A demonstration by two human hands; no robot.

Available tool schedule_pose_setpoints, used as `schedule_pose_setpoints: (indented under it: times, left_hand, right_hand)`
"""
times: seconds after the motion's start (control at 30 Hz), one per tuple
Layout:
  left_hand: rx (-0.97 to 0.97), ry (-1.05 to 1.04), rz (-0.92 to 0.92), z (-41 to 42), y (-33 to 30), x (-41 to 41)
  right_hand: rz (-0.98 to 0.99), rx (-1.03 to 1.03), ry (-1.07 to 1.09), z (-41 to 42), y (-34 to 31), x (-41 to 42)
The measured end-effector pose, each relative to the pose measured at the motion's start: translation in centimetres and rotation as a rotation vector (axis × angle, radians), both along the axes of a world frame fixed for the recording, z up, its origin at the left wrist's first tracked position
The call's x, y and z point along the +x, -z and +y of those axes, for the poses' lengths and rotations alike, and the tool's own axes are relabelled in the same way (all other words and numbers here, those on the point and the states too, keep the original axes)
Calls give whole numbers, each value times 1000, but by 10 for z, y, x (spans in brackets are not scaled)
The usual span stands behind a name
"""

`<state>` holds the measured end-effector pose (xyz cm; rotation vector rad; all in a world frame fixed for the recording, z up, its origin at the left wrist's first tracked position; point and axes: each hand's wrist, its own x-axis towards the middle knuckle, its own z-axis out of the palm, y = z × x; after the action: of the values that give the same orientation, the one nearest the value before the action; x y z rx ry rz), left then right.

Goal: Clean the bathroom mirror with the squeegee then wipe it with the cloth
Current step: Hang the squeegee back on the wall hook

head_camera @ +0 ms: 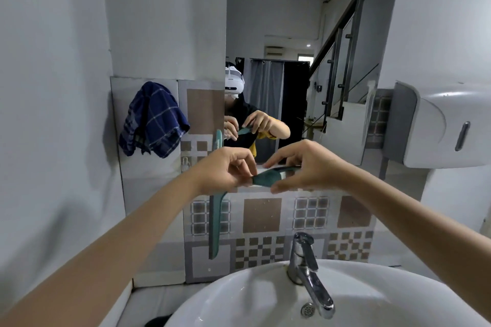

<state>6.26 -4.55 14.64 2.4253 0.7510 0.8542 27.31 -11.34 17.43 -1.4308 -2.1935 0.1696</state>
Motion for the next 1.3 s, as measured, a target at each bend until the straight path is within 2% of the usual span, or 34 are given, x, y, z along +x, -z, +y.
schedule_pose_setpoints:
  times: [0.1,0.2,0.33,0.4,0.6,0.77,1.07,1.2,1.3]
  left_hand:
    - [-21,-62,-86,3,8,-15]
    - [-72,-91,-257,5,21,-29]
    - [-130,-120,-429,11,46,-43]
    - [-154,-177,-496,16,61,-52]
    - [-72,-371,-643,38,91,-79]
    - [-82,-503,-654,60,111,-92]
    - [-174,-554,-616,75,154,-91]
    - [-183,-553,-642,76,162,-90]
    - [-181,-569,-611,80,162,-89]
  right_hand:
    - [234,-40,3,10,-20,3]
    - [493,-46,-10,27,-23,-6]
    - [749,-43,-65,60,-6,-41]
    - [816,-57,-85,78,2,-62]
    - [748,-53,-138,133,28,-113]
    - [689,-98,-103,165,45,-140]
    - [505,-126,-25,195,86,-152]
    - [499,-100,1,196,97,-152]
    - [376,-69,-7,195,92,-151]
